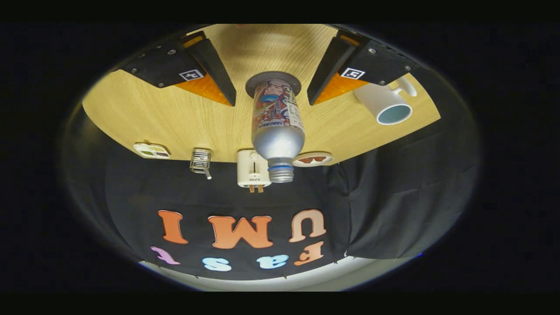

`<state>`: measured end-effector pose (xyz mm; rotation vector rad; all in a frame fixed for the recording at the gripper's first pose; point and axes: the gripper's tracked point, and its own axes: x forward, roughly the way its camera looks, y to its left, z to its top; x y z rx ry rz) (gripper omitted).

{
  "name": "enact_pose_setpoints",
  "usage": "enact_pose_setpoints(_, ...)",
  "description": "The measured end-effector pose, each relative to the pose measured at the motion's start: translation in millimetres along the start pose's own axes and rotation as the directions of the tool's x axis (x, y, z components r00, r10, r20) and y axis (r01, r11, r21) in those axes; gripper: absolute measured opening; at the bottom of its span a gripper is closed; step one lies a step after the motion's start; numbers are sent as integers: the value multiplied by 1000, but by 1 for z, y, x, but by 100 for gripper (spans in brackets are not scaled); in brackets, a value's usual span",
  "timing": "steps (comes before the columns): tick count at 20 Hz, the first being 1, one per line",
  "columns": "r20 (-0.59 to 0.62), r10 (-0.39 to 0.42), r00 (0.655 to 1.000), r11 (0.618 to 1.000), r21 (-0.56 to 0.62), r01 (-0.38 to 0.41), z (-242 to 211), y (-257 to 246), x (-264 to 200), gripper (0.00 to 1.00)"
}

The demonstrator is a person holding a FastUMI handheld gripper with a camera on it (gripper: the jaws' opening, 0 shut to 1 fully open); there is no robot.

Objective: Take the bottle from table, then pour the juice into the cup, finally place the bottle on the coaster

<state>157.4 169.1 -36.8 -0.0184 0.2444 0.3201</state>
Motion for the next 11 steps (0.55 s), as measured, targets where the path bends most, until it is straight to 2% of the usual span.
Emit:
enact_pose_setpoints(5,74,-41,996,999,4,40,31,-24,-49,97)
enact_pose_setpoints(11,170,-154,973,988,17,154,60,-72,-110,97)
